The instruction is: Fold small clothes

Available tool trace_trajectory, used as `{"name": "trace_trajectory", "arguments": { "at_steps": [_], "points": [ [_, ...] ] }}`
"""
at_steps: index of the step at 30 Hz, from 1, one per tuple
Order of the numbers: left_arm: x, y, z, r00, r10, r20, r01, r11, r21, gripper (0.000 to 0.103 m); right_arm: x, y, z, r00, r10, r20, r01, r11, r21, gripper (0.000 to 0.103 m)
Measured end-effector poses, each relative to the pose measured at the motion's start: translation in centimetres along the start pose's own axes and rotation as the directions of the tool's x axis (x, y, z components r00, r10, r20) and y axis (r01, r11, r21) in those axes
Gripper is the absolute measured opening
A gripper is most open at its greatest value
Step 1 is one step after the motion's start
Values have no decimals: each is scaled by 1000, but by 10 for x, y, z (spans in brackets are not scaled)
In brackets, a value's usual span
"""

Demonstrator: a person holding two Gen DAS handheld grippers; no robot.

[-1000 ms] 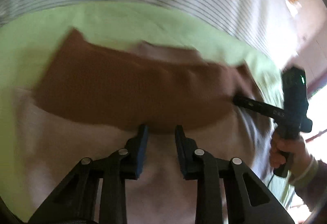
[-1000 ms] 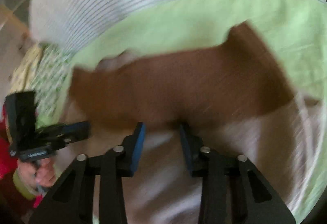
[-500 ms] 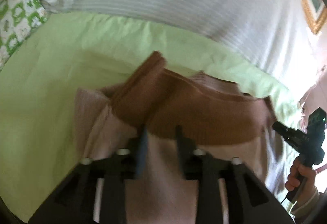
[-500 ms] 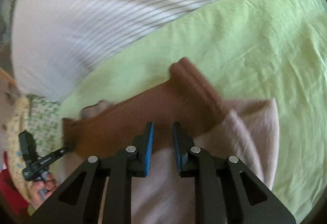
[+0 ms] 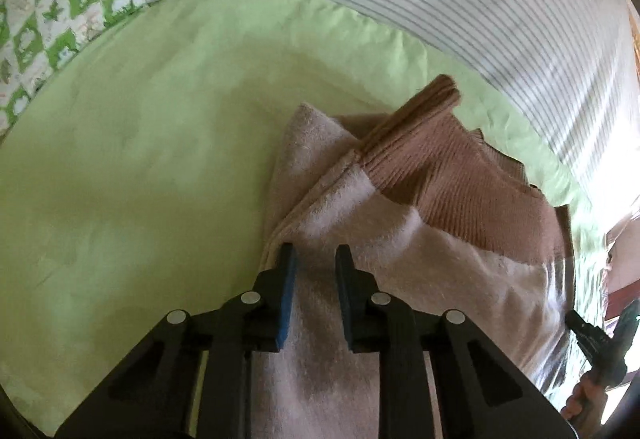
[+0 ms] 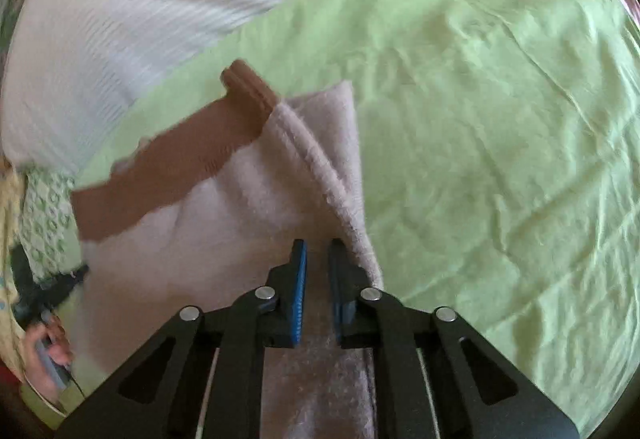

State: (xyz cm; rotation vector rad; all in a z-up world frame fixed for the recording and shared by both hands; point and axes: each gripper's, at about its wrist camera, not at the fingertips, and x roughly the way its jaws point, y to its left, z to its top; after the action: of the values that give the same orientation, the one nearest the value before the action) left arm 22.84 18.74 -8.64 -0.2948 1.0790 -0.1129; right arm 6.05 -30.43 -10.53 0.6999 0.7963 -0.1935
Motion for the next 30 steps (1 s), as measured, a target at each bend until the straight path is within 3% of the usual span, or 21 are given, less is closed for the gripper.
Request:
{"name": "trace_trajectory", "arguments": {
  "at_steps": [4,5,9,18,22,30],
  "points": [
    [-30,-5,-14,1000,-1,26,2,999,-40,53,-17,12,0,999,43,12,-43,999,-12,16],
    [-37,-5,-21,1000,-4,29,5,999,-55,55,-22,18,-2,998,65,19,-64,998,-18,19],
    [-56,-16,-54,999,-27,22,29,994,-104,59,-34,46,-6,992,124,34,-122,991,-57,38],
    [-84,3,-129,999,-40,-33,31,971,-237,64,-28,91,-31,979,202,-26,-203,971,-123,38],
    [-78,5,-141,998,-46,-51,31,967,-252,65,-21,106,-35,975,215,-58,-222,963,-153,38],
    [-59,15,-144,994,-89,-56,62,926,-373,66,-6,127,-35,967,231,-103,-248,948,-201,39]
  ]
}}
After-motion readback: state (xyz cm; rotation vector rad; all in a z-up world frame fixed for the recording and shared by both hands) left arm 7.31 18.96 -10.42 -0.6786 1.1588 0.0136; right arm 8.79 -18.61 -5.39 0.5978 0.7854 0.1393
